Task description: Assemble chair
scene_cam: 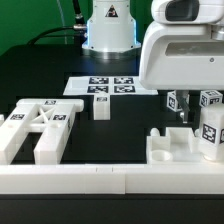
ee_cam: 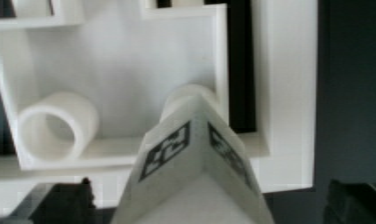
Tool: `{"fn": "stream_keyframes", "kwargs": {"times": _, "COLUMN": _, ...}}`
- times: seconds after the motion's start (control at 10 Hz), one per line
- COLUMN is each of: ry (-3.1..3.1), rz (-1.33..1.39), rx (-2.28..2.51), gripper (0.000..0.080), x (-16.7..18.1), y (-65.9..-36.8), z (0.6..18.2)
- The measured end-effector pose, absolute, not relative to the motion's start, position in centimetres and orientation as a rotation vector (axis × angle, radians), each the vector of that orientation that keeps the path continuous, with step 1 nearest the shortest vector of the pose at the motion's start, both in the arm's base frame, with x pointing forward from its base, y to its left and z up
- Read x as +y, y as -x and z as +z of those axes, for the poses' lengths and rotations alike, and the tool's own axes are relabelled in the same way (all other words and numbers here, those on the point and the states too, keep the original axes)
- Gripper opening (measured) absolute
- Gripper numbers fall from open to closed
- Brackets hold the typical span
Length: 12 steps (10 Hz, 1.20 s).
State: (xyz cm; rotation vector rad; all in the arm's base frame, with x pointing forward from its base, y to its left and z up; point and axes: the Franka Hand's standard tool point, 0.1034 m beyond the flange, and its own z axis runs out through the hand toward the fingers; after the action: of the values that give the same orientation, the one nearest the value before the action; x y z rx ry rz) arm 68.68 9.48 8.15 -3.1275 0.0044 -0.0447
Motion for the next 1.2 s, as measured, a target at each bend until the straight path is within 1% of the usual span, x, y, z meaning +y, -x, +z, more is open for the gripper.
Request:
{"fn": "stream_keyframes", "kwargs": {"times": 0.4, "ry": 3.114, "rz": -0.069, "rx": -0.564, "gripper": 0.0649, "x": 8.98, "y": -68.96, "z": 8.15}}
{"fn": "stream_keyframes", "kwargs": {"times": 0.5, "ry": 3.111, "rz": -0.068, "rx": -0.586, "gripper": 0.0622, "x": 8.91, "y": -68.96, "z": 8.11}}
{"fn": "stream_keyframes", "kwargs": {"times": 0.6, "ry": 3.112, "rz": -0.067, "rx": -0.579, "gripper": 0.0622, "x": 8.91, "y": -68.94, "z": 8.06}}
{"fn": "stream_keyframes", "kwargs": {"times": 0.8, "ry": 3.121, "rz": -0.065, "rx": -0.521, "gripper": 0.0291, "x": 8.91, "y": -68.90, "z": 7.98}}
{"fn": "stream_keyframes", "kwargs": {"times": 1.0, "ry": 3.131, "rz": -0.063, "rx": -0.435, "gripper": 0.0291, "x": 8.92, "y": -68.86, "z": 7.85}}
{"fn": "stream_keyframes", "kwargs": {"times": 1.2, "ry": 3.148, "rz": -0.069, "rx": -0.089, "gripper": 0.0291, "x": 8.90, "y": -68.91, "z": 7.78}}
